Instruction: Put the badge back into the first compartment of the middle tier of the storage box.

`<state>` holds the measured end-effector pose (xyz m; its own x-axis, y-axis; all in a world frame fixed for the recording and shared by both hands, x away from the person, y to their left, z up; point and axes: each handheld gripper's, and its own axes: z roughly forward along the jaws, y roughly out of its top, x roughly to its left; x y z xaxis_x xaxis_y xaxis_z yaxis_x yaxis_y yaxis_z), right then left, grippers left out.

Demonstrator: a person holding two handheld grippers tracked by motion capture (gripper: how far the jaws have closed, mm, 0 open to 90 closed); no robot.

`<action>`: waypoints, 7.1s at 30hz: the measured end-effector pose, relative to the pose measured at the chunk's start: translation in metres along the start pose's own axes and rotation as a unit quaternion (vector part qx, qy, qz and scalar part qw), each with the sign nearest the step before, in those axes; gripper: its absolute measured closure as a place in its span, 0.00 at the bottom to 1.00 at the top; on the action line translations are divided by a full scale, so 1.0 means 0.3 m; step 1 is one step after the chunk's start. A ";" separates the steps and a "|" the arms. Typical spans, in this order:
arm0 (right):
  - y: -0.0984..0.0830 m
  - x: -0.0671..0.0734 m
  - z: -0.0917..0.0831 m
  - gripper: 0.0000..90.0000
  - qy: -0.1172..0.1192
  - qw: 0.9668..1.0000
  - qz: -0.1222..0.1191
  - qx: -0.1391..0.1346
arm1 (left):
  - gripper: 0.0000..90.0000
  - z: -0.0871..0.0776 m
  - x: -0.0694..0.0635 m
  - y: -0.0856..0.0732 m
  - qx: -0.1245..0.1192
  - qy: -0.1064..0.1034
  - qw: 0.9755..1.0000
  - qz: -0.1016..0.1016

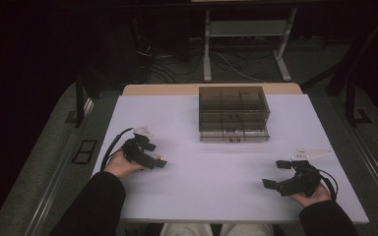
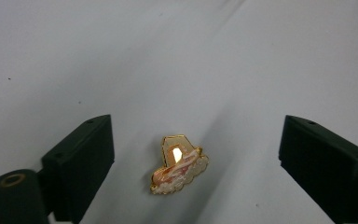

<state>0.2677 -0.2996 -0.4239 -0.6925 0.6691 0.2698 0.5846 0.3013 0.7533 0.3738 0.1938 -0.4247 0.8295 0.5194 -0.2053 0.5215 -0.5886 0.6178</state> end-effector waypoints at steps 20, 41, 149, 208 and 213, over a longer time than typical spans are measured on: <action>0.000 0.000 0.003 0.01 0.001 1.000 0.001 0.003 | 0.65 0.023 0.039 -0.019 0.015 -0.021 0.999 -0.030; 0.000 0.003 0.007 0.01 -0.001 1.000 -0.002 0.008 | 0.93 -0.020 0.013 -0.024 0.008 -0.016 0.999 -0.047; -0.002 0.005 -0.009 0.01 0.005 1.000 -0.003 -0.003 | 0.95 -0.082 -0.128 0.411 -0.017 -0.016 0.999 0.048; -0.003 0.004 -0.009 0.01 0.008 1.000 -0.005 -0.003 | 0.95 0.109 -0.160 0.589 -0.035 -0.029 0.996 0.072; -0.003 0.004 -0.007 0.01 0.009 1.000 -0.007 -0.002 | 0.95 0.134 -0.165 0.595 -0.036 -0.029 0.996 0.072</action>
<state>0.2654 -0.3007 -0.4230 -0.7087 0.6520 0.2696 0.5724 0.3079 0.7600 0.4339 0.0382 -0.3348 0.9057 0.3951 -0.1538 0.3830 -0.6071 0.6962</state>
